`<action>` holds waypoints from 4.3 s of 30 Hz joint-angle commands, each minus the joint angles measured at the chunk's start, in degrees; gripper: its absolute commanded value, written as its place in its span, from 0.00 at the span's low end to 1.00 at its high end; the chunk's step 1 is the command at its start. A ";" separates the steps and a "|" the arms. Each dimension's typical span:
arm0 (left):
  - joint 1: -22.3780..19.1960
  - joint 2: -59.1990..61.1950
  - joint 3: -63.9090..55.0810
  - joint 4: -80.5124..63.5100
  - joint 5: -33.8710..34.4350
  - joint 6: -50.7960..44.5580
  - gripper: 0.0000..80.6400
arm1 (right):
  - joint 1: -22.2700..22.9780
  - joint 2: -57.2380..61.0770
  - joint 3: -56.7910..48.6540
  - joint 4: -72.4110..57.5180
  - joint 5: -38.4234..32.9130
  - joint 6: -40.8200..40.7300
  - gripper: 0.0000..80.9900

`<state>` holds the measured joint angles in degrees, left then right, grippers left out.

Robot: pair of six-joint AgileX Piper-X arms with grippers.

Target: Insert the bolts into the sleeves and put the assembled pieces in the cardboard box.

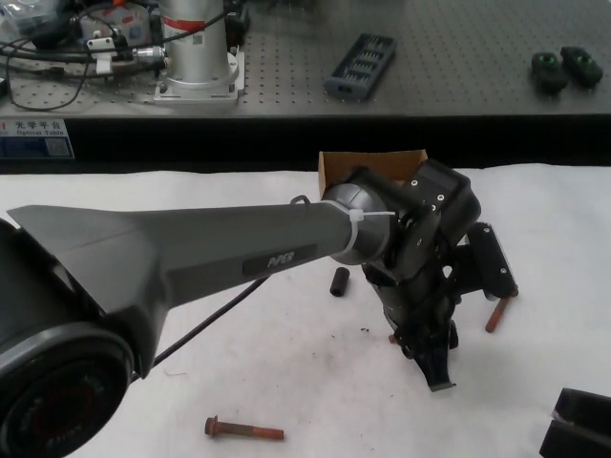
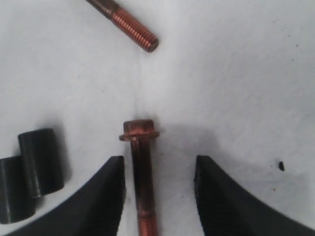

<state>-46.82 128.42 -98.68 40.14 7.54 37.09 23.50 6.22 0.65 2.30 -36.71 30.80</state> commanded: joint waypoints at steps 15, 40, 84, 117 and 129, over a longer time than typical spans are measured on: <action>-0.97 0.39 -0.68 -1.59 2.14 -0.72 0.04 | -0.04 -0.27 -0.65 -1.43 1.27 0.41 0.56; -0.79 -7.53 -0.68 -2.60 -3.20 -7.84 0.01 | -0.04 -0.27 -0.65 -1.43 1.02 0.83 0.56; 16.26 -76.48 39.82 -21.61 3.51 -42.99 0.01 | -0.04 -0.27 -0.65 4.16 1.63 -2.36 0.49; 16.26 -108.41 83.21 -41.61 2.04 -54.06 0.01 | -0.04 55.73 -34.13 10.54 9.16 -6.13 0.48; 16.15 -108.41 83.21 -43.28 -3.24 -53.43 0.01 | 4.88 80.00 -61.95 29.92 21.83 -9.68 0.48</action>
<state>-30.67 20.61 -15.23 -1.22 5.58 -16.75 27.88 82.75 -56.95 28.35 -16.77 21.30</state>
